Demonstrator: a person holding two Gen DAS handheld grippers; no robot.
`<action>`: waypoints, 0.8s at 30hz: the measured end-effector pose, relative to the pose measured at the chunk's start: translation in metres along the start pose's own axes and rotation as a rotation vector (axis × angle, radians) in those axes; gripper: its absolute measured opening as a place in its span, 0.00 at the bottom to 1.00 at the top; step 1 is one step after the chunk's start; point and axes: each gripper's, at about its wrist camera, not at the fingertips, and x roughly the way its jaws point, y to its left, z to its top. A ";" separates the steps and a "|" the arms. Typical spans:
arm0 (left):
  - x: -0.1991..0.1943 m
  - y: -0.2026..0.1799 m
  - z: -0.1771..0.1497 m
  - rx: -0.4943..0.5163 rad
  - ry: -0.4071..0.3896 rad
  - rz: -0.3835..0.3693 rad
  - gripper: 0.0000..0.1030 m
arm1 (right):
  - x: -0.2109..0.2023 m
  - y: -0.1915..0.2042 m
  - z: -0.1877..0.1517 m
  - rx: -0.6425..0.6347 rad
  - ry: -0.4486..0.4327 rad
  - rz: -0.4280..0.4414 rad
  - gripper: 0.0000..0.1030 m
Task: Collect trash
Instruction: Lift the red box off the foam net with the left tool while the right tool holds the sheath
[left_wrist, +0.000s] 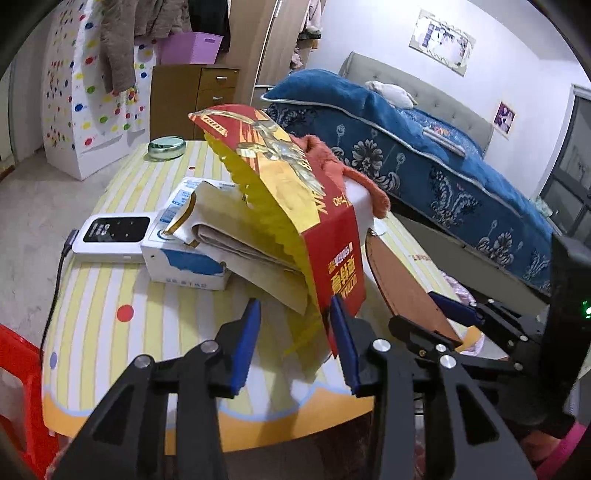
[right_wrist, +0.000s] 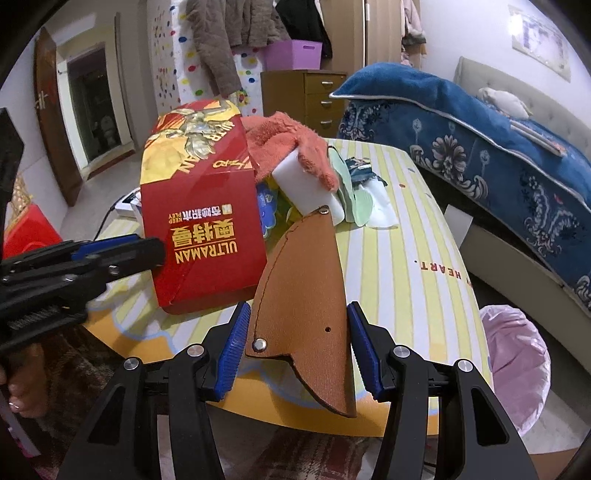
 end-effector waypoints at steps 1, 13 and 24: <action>0.002 0.001 0.001 -0.002 0.006 -0.007 0.35 | 0.000 0.000 0.000 -0.001 0.001 -0.002 0.52; 0.011 -0.027 0.011 0.038 -0.016 -0.074 0.07 | 0.003 -0.002 -0.003 0.000 0.011 0.001 0.52; -0.021 -0.058 0.019 0.181 -0.121 0.013 0.00 | -0.039 -0.032 -0.004 0.066 -0.085 -0.053 0.52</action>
